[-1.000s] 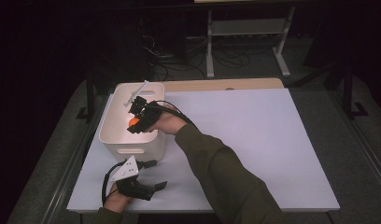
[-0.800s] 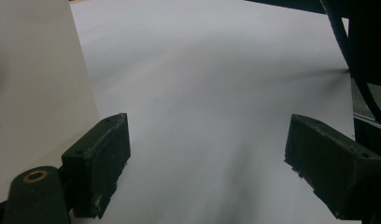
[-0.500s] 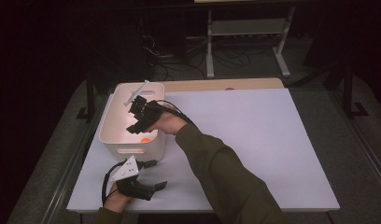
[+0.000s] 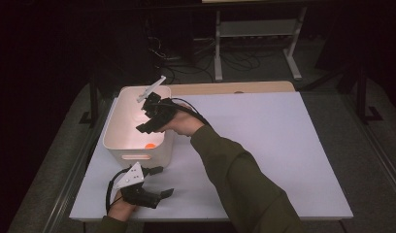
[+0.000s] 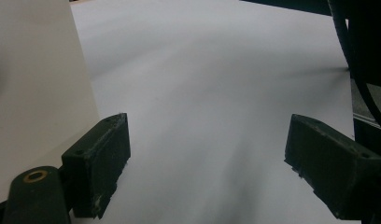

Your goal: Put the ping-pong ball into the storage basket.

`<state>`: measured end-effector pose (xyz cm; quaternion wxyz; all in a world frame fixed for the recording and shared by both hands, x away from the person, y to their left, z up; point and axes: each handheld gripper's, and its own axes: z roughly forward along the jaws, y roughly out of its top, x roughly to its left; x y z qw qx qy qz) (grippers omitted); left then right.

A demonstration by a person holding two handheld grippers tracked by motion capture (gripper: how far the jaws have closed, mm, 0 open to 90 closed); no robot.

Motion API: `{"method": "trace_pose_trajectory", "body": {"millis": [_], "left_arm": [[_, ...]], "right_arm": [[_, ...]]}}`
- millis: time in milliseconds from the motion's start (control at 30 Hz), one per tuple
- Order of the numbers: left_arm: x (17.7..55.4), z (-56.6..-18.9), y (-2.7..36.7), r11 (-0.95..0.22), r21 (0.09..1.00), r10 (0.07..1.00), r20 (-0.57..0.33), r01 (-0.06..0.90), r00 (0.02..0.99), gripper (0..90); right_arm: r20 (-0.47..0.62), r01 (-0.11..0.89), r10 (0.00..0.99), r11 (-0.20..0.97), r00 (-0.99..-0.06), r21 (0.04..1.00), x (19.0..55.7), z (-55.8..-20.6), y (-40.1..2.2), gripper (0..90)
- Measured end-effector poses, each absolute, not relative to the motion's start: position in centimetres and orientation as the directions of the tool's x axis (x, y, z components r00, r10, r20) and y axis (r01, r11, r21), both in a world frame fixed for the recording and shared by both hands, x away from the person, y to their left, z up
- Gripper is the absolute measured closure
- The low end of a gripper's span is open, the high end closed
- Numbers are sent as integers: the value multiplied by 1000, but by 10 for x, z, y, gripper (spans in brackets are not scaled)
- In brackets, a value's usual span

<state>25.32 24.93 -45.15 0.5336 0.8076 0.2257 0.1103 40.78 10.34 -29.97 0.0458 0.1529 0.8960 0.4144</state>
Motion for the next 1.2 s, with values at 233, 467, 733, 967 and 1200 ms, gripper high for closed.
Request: {"method": "trace_pose_trajectory", "body": {"millis": [233, 467, 733, 967, 1200], "left_arm": [[254, -452, 249, -330, 911, 483, -63, 248, 873, 140], [254, -452, 249, -329, 911, 484, -64, 250, 873, 140], [253, -452, 249, -329, 911, 486, -62, 248, 872, 140], [254, -452, 249, -330, 909, 486, -67, 254, 871, 140], [254, -452, 249, -327, 910, 487, -69, 255, 871, 140]], "right_arm": [[29, 239, 339, 596, -940, 766, 408, -290, 83, 363], [27, 246, 362, 574, -932, 781, 410, -284, 63, 358], [37, 265, 386, 556, -922, 788, 409, -284, 42, 352], [47, 284, 409, 542, -911, 791, 408, -289, 21, 346], [57, 299, 417, 542, -907, 786, 405, -297, 8, 326]]}}
